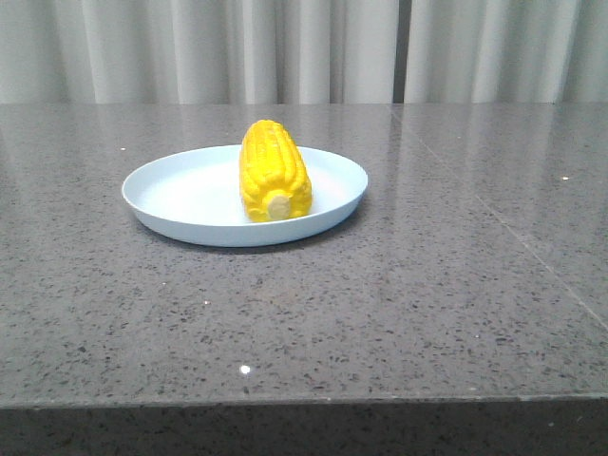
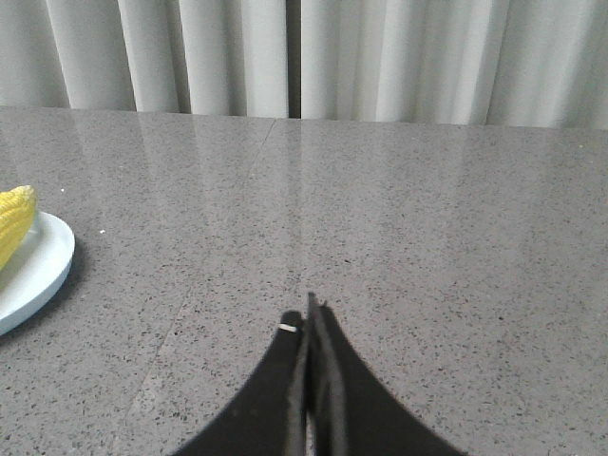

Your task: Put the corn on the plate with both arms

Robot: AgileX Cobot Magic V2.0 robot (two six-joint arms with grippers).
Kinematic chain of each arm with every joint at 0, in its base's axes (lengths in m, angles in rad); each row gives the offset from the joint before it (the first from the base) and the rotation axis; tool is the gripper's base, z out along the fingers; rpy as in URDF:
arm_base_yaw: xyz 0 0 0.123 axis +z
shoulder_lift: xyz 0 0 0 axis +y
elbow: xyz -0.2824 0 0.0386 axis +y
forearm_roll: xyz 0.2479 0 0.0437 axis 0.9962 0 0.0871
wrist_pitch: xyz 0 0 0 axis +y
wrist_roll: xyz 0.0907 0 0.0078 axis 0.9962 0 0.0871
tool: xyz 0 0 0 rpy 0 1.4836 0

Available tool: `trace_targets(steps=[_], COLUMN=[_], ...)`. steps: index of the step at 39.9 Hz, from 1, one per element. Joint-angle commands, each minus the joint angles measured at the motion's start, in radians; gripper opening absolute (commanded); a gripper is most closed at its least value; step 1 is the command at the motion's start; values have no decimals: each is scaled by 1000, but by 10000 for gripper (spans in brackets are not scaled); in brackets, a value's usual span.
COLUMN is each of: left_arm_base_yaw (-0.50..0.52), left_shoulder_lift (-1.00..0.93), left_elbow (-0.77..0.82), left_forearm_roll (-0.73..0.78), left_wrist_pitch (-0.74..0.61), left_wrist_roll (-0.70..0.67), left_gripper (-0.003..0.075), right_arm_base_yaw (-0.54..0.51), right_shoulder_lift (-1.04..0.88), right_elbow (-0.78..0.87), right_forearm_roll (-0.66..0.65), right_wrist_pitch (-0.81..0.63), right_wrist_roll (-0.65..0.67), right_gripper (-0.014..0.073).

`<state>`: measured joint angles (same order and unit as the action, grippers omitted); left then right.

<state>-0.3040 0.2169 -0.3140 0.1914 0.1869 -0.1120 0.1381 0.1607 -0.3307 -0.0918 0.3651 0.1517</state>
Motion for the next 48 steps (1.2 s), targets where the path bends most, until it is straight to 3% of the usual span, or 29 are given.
trace_targets(steps=[1, 13, 20, 48], left_arm_base_yaw=[19, 208, 276, 271], left_shoulder_lift=[-42, -246, -243, -242], left_elbow=[1, 176, 275, 323], left_forearm_roll=[-156, -237, -239, -239], left_wrist_pitch=[-101, -122, -126, -100], left_wrist_roll=[191, 202, 182, 182], left_gripper=[-20, -20, -20, -20], right_arm_base_yaw=[-5, -5, -5, -5], right_shoulder_lift=[8, 8, 8, 8], right_elbow=[-24, -24, -24, -24], right_forearm_roll=[-18, -18, -18, -18], right_wrist_pitch=[-84, -84, -83, -84], right_wrist_roll=[-13, -13, -13, -13], right_gripper=[-61, -61, -61, -61])
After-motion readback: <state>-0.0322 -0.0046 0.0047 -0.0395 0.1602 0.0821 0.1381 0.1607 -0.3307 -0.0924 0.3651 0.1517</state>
